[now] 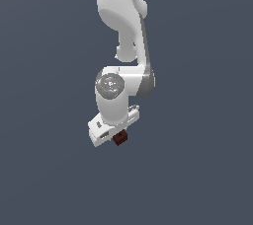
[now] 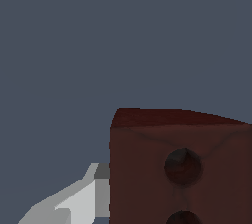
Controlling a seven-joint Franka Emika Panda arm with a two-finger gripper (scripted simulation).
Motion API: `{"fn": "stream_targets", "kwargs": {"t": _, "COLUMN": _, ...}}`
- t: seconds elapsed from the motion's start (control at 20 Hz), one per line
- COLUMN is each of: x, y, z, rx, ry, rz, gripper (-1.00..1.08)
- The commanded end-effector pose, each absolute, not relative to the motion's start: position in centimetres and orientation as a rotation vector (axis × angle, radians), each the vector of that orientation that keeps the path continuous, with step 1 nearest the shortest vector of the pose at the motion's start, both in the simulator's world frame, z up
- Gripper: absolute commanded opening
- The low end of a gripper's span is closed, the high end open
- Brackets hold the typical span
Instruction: Pick up the object and move it to a goal position.
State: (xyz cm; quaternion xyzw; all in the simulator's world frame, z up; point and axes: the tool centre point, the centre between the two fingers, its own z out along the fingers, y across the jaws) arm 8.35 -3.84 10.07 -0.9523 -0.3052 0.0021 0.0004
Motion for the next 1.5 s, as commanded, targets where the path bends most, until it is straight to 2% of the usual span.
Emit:
{"fn": "stream_targets", "kwargs": {"t": 0.0, "x": 8.5, "y": -2.2, "z": 12.7, "rx": -2.992, "ry": -0.96, "rz": 0.002, "gripper": -1.0}}
{"fn": "stream_targets", "kwargs": {"t": 0.95, "x": 9.4, "y": 9.6, "z": 30.9, "rx": -2.992, "ry": -0.96, "rz": 0.001, "gripper": -1.0}}
{"fn": "stream_targets", "kwargs": {"t": 1.45, "x": 10.1, "y": 13.6, "z": 37.1, "rx": -2.992, "ry": -0.959, "rz": 0.0, "gripper": -1.0}}
